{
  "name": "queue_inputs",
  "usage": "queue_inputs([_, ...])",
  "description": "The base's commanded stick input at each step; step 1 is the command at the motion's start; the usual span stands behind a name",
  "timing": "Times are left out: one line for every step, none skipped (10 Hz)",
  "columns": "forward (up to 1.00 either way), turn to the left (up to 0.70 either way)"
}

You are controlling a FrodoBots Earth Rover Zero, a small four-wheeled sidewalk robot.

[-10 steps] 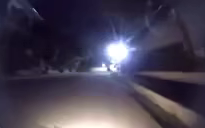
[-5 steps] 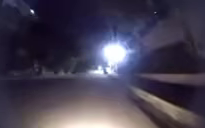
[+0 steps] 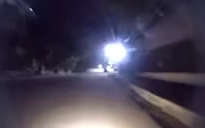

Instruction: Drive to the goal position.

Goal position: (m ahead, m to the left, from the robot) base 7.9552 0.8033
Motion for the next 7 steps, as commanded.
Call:
queue_inputs([0.7, 0.0])
queue_inputs([0.7, 0.0])
queue_inputs([0.7, -0.17])
queue_inputs([0.7, -0.35])
queue_inputs([0.7, -0.35])
queue_inputs([0.7, -0.13])
queue_inputs([0.7, 0.0])
